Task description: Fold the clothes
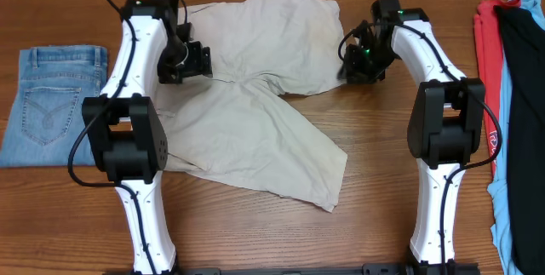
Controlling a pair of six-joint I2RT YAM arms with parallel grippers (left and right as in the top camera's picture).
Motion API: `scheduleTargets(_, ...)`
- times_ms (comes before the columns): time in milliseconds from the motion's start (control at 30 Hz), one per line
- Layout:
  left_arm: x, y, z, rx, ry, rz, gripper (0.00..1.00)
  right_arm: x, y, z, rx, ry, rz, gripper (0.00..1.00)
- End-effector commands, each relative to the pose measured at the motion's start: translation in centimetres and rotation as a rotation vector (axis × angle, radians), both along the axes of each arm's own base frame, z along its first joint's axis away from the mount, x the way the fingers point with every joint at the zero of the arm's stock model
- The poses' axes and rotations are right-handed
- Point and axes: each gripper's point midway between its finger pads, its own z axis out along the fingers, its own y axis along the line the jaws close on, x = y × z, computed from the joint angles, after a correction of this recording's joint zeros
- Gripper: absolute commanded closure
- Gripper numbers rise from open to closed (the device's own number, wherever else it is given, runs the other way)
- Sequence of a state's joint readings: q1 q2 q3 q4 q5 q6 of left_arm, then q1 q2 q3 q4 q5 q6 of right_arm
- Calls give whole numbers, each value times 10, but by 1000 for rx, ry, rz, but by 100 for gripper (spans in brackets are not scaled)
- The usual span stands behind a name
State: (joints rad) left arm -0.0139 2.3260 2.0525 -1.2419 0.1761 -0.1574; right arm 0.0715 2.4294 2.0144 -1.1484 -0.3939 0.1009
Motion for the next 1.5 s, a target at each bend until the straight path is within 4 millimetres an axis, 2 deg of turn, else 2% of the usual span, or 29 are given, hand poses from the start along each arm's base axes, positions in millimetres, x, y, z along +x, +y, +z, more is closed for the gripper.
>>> scheduleTargets(0,-14,2,-21,28,56,-6,21,-4,-4,-10,-22,30,-8,96)
scheduleTargets(100,-28,3,-38,30,102,-6,21,-10,-19,-14,-82,61,-28,96)
scheduleTargets(300,-66,4,-63,35,232,0,23,-38,-79,-21,-318,203,-137,96)
scheduleTargets(400,-91,4,-69,38,325,7,24,-47,-88,-18,-332,240,-146,96)
scheduleTargets(500,-107,7,-74,52,381,10,24,-42,-79,-9,-264,207,-118,95)
scheduleTargets(567,-109,9,-76,69,386,8,24,-32,-73,0,-226,162,-124,89)
scheduleTargets(600,-109,10,-76,70,385,9,24,-26,-71,3,-208,138,-126,80)
scheduleTargets(667,-109,10,-76,69,384,9,24,-19,-63,6,-165,115,-128,57)
scheduleTargets(700,-109,10,-76,69,383,9,23,-18,-60,7,-145,111,-128,53)
scheduleTargets(833,-106,10,-77,69,371,14,23,-13,-47,5,-85,92,-119,46)
scheduleTargets(1133,-105,8,-77,63,367,18,23,5,-7,2,-44,-6,-51,38)
scheduleTargets(1200,-105,8,-77,63,367,18,23,6,1,3,-43,-21,-35,38)
scheduleTargets(1267,-105,8,-77,63,367,18,23,6,5,2,-49,-27,-25,46)
scheduleTargets(1300,-105,8,-77,63,367,18,23,7,6,2,-54,-29,-22,60)
scheduleTargets(1333,-105,8,-77,63,367,18,23,7,6,1,-58,-29,-22,84)
scheduleTargets(1367,-105,8,-77,63,367,18,23,6,4,1,-71,-25,-26,96)
scheduleTargets(1433,-105,8,-77,63,369,17,23,0,-7,-3,-134,0,-34,96)
scheduleTargets(1467,-106,8,-77,63,371,17,23,-4,-18,-6,-189,23,-53,96)
